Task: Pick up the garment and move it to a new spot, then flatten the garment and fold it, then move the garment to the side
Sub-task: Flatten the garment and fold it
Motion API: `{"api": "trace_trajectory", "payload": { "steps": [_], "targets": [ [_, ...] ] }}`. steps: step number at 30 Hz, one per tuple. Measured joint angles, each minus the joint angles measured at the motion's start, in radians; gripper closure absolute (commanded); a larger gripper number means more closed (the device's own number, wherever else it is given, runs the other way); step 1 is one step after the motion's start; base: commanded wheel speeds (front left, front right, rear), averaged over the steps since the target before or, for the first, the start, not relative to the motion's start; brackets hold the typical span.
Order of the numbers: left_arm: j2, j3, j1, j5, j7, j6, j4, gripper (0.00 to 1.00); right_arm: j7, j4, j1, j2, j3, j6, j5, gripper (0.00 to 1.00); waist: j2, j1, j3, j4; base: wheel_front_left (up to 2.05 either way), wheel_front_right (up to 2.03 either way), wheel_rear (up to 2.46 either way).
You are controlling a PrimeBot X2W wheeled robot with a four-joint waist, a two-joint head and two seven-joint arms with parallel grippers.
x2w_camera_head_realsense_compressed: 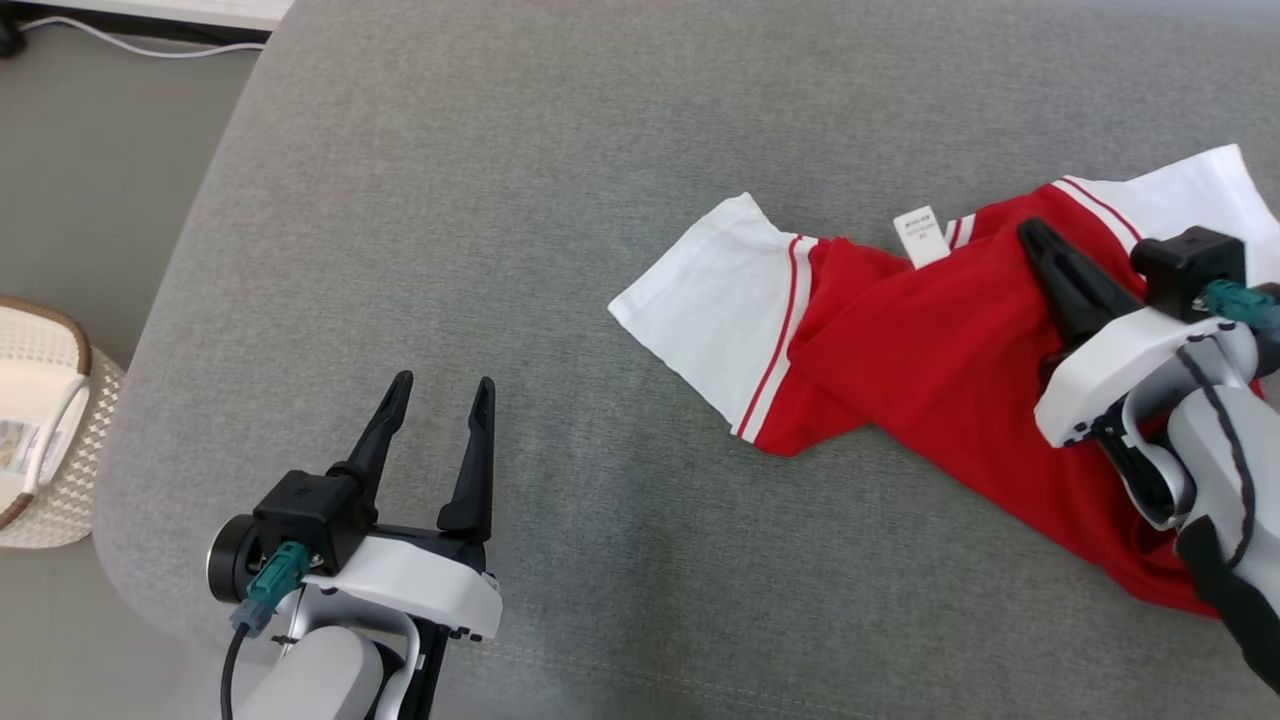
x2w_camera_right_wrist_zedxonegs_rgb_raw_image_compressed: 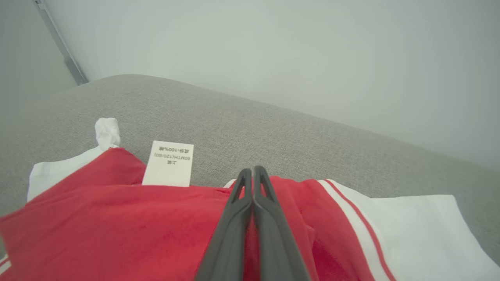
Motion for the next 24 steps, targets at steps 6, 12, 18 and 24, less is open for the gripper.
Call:
{"api": "trace_trajectory", "payload": {
  "steps": [6, 12, 18, 24],
  "targets": [
    [0.009, 0.010, 0.003, 0.007, -0.002, 0.000, -0.003, 0.00, -0.022, -0.155, 0.072, -0.025, -0.099, 0.000, -0.044, 1.00, 0.0000, 0.0000, -0.014, -0.041, 0.00, 0.00, 0.00],
    [0.027, 0.015, 0.006, 0.009, -0.002, 0.003, -0.021, 0.00, -0.024, -0.459, 0.316, -0.018, -0.225, 0.000, -0.150, 1.00, 0.0000, 0.0000, -0.035, -0.091, 0.00, 0.00, 0.00],
    [0.057, 0.019, 0.028, 0.016, 0.012, 0.012, -0.041, 0.00, -0.024, -0.667, 0.585, 0.017, -0.363, 0.000, -0.227, 1.00, 0.0000, 0.0000, -0.056, -0.145, 0.00, 0.00, 0.00],
    [0.075, 0.020, 0.034, 0.018, 0.034, 0.024, -0.057, 0.00, -0.024, -0.718, 0.749, 0.052, -0.402, 0.000, -0.243, 1.00, 0.0000, 0.0000, -0.075, -0.192, 0.00, 0.00, 0.00]
  ]
}}
